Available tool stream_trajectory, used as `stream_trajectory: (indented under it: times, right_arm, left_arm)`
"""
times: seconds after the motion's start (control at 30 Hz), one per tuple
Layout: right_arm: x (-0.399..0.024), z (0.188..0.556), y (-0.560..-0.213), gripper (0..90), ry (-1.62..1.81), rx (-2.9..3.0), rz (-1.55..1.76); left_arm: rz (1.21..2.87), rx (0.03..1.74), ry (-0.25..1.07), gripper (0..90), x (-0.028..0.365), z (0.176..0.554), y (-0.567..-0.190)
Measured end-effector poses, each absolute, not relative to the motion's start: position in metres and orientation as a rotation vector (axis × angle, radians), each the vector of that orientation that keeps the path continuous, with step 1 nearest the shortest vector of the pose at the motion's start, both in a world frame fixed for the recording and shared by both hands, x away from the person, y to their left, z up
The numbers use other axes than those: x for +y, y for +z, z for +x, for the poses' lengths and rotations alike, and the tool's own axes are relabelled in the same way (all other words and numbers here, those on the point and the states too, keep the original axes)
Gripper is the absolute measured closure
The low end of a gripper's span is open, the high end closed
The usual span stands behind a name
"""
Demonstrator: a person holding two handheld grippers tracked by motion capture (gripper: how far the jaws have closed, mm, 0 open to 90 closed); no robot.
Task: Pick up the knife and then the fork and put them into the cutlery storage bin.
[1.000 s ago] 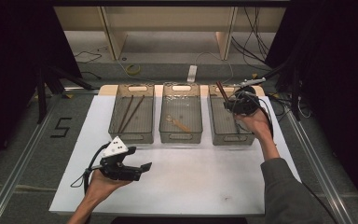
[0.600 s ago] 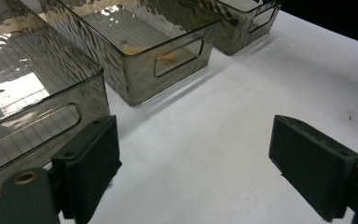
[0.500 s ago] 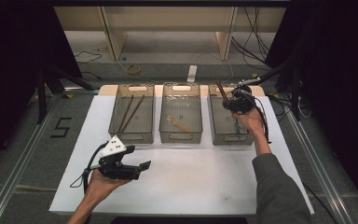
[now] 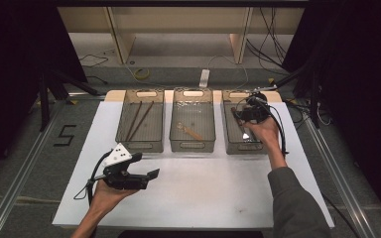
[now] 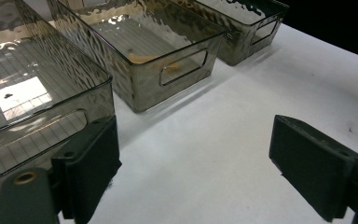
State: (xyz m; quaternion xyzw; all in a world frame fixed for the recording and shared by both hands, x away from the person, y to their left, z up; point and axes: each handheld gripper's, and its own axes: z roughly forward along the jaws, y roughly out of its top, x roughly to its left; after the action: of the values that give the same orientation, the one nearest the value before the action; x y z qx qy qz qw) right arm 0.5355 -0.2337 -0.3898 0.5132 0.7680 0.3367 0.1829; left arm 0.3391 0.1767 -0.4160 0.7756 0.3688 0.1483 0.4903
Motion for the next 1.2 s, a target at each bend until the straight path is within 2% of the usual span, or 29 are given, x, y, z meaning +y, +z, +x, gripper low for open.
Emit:
stream_trajectory:
  times: [0.33,0.8,1.2]
  right_arm:
    - [-0.234,0.499,-0.385,39.1,1.065,2.224,1.371]
    - [-0.222,0.437,-0.376,34.8,1.231,2.230,1.208]
    - [-0.217,0.382,-0.392,31.4,1.355,2.256,1.125]
  left_arm:
    - [1.878,0.903,0.353,15.4,0.178,0.340,-0.416]
    - [1.869,0.904,0.350,15.4,0.179,0.341,-0.417]
    - [1.850,0.891,0.334,15.4,0.181,0.340,-0.416]
